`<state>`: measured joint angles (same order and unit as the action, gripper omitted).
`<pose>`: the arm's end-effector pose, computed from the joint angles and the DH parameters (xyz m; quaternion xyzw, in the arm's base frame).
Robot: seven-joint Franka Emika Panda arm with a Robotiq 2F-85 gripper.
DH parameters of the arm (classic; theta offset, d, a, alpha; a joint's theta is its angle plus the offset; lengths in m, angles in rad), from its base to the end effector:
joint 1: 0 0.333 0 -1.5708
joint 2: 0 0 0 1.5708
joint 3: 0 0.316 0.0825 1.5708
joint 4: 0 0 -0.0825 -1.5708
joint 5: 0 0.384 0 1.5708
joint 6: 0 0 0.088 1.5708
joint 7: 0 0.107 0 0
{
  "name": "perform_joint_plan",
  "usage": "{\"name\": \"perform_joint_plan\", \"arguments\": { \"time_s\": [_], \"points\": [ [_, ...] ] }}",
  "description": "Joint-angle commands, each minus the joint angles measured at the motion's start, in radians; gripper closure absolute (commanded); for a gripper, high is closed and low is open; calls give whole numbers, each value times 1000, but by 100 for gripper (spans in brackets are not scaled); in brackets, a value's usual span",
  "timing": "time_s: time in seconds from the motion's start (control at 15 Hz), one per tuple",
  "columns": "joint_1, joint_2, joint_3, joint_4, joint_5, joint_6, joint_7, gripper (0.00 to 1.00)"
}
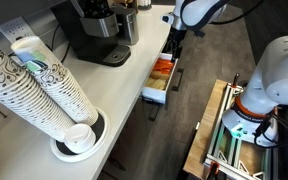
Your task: Remove one orange packet from the drawer
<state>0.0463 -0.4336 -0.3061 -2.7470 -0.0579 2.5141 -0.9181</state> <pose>0.3777 -0.0928 0.3611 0.9315 0.3491 0.1016 0.0133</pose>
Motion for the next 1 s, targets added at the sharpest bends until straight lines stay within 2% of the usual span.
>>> {"name": "perform_joint_plan", "arguments": {
  "time_s": [0.0, 0.27, 0.33, 0.47, 0.73, 0.8, 0.93],
  "points": [
    [-11, 73, -36, 4, 45, 69, -84, 0],
    [-5, 159, -87, 16, 139, 119, -176, 0],
    [-32, 190, -71, 19, 123, 138, -154, 0],
    [-41, 234, -72, 21, 165, 172, -142, 0],
    [-27, 323, -84, 35, 325, 243, -226, 0],
    [7, 343, -117, 42, 368, 255, -254, 0],
    [23, 379, -127, 61, 482, 260, -346, 0]
  ]
}}
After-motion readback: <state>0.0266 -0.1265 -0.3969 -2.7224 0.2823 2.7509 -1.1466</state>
